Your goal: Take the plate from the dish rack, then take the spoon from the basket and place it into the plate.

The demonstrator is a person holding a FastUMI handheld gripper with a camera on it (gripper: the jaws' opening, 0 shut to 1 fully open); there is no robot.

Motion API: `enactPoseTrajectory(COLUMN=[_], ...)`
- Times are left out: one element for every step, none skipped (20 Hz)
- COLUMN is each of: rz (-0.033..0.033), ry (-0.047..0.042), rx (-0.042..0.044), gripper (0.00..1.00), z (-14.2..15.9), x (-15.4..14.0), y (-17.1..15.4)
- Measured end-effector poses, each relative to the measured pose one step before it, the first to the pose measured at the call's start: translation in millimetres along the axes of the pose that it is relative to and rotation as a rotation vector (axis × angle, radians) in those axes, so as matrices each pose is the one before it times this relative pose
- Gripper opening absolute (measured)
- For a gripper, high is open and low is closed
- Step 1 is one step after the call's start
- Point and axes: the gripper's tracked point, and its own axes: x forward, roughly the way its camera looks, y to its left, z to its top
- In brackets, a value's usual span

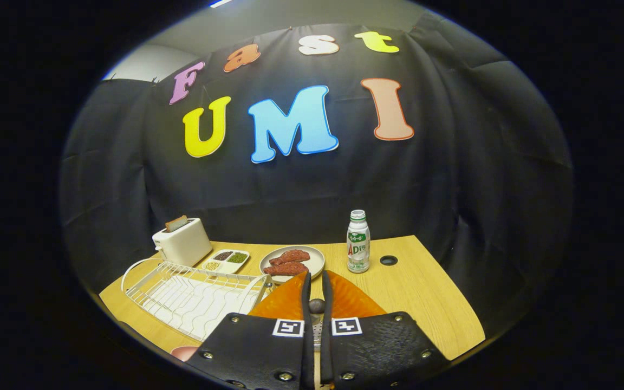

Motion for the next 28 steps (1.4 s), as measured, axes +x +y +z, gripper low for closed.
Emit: enactPoseTrajectory(rz=[0.00153,0.00396,0.0018,-0.00022,-0.00128,0.00178,0.0014,-0.00075,-0.00057,-0.00115,-0.00184,-0.00281,-0.00315,0.00174,0.00357,0.00744,0.01421,0.01659,0.01953,0.01833,0.01998,0.01611,0.01145,0.00919,0.00898,0.01555,0.01446,0.01311], ry=[-0.01192,-0.01034,-0.00995,-0.01015,-0.00977,-0.01059,-0.00934,-0.00963,-0.01027,-0.00774,-0.01406,-0.01745,-0.0083,-0.00627,-0.00196,0.00468,0.00874,0.00907,0.00762,0.00857,0.00989,0.01092,0.0105,0.01443,0.01164,0.01184,0.00665,0.01006], rx=[-0.00224,-0.00132,-0.00127,-0.00581,-0.00431,-0.0019,-0.00125,-0.0033,-0.00618,-0.00643,-0.00694,-0.00829,-0.00598,-0.00531,0.00029,0.00474,0.00472,0.01091,0.01496,0.01815,0.0134,0.0057,-0.00365,-0.00449,0.0024,0.00467,0.00401,0.00816], gripper=[0.04,0.04,0.04,0.04,0.04,0.04,0.04,0.04,0.04,0.04,0.04,0.04,0.04,0.04,0.04,0.04,0.04,0.04,0.04,0.04,0.04,0.04,0.04,0.04,0.04,0.04,0.04,0.04], z=[7.22,6.96,6.64,7.91,6.65,7.17,6.52,5.66,6.06,5.31,6.03,7.05,4.16,3.54,1.74,0.02,-2.84,-2.42,-2.11,-1.81,-4.09,-4.5,-5.58,-5.19,-7.13,-6.07,-5.66,-6.0], x=[-4.01,-4.91,-4.24,-5.44,-4.78,-4.81,-3.63,-4.61,-5.32,-5.98,-5.76,-5.92,-5.54,-5.53,-5.06,-4.44,-4.13,-5.06,-5.6,-6.63,-5.66,-5.18,-4.28,-3.39,-3.9,-3.16,-1.62,-1.17], y=[1.65,1.86,1.52,1.54,1.11,2.11,2.19,1.82,1.86,2.08,3.05,1.75,2.0,2.4,3.95,4.62,6.19,6.71,8.44,8.32,8.16,6.86,5.56,4.2,5.22,6.13,4.99,3.9])
